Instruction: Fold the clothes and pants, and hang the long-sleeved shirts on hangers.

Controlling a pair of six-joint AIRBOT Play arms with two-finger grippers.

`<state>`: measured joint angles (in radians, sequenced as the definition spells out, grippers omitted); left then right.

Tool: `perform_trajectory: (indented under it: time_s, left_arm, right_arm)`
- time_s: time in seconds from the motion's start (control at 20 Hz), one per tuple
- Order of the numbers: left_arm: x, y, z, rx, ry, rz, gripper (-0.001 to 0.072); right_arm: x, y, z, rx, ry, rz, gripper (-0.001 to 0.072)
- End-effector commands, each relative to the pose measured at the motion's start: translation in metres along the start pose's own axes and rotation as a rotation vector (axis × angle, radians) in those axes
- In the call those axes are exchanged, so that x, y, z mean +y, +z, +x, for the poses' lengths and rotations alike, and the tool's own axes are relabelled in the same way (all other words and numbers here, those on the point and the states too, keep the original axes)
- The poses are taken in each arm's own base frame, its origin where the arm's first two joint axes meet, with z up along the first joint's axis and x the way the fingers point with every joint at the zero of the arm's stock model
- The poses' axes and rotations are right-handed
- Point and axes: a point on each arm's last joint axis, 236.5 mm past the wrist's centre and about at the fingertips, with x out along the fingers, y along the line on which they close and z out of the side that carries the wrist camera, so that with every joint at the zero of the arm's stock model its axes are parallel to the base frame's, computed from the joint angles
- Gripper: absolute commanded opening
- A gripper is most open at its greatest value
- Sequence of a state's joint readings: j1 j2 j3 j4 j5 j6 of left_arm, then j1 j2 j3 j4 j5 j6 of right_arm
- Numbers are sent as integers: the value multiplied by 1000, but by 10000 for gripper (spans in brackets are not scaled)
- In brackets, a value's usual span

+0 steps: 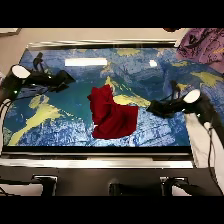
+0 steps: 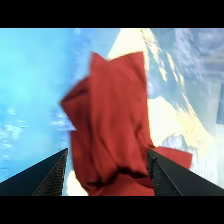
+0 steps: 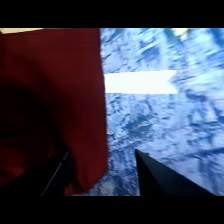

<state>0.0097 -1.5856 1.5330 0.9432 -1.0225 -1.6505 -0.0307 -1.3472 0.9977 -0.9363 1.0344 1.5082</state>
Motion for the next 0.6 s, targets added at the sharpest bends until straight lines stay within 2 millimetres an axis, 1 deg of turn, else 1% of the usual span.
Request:
perform_trajectory:
  time_s: [0.0,0.05,0.15,0.25,0.35,0.4,0.5,0.55]
  left_arm:
    - [19,15,-12,-28,15,-31,579]
    - [21,15,-13,-30,16,-34,578]
    - [21,16,-13,-31,17,-34,578]
    - [21,16,-13,-31,17,-34,578]
    - [21,16,-13,-30,17,-34,578]
    - [21,15,-12,-29,16,-34,578]
    - [21,14,-9,-22,17,-34,578]
    - [21,12,-6,-16,18,-34,579]
  right_arm:
    - [2,-22,53,48,110,96,488]
    - [1,-27,65,69,107,80,488]
    - [0,-32,82,90,106,82,487]
    - [2,-33,91,94,123,86,477]
    - [9,-25,91,64,153,90,473]
    - [12,-23,91,58,166,97,447]
    - [13,-24,91,61,171,100,357]
    - [13,-24,91,62,170,106,343]
